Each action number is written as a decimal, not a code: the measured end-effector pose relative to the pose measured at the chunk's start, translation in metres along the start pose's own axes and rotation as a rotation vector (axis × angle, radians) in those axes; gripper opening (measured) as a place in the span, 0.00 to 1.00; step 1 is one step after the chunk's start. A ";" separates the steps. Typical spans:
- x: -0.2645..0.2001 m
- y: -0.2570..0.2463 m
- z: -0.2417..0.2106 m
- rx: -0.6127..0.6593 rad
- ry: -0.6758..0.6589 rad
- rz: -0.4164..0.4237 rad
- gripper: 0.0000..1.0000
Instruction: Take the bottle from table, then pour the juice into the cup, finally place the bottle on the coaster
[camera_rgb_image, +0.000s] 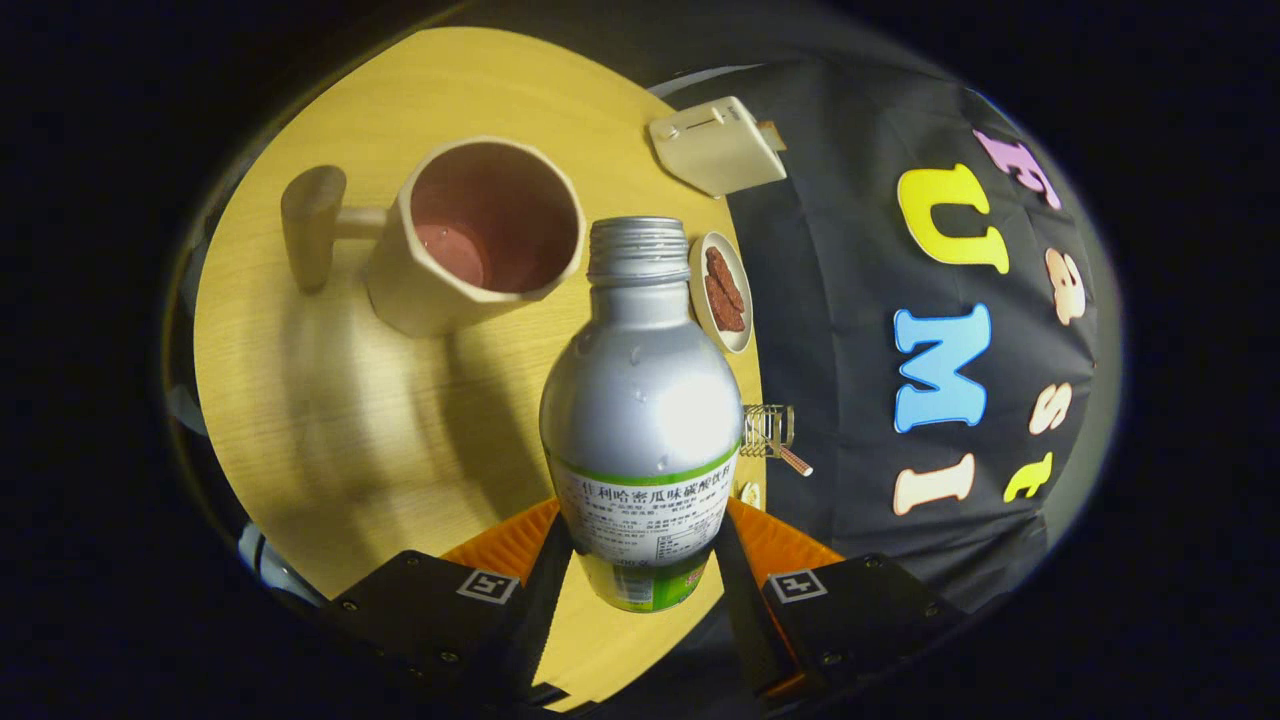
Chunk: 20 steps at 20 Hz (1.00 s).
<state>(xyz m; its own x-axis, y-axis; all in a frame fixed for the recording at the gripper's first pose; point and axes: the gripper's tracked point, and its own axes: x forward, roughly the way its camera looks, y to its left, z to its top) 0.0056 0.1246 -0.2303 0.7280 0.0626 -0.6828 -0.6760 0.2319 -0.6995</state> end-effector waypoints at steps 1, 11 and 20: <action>0.001 0.006 0.001 0.059 -0.022 0.021 0.76; 0.002 0.012 0.025 0.494 -0.230 0.189 0.76; 0.026 -0.024 0.043 0.756 -0.337 0.226 0.76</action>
<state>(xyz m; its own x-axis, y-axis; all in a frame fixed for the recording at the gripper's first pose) 0.0458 0.1628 -0.2222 0.6608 0.4427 -0.6061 -0.6383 0.7563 -0.1434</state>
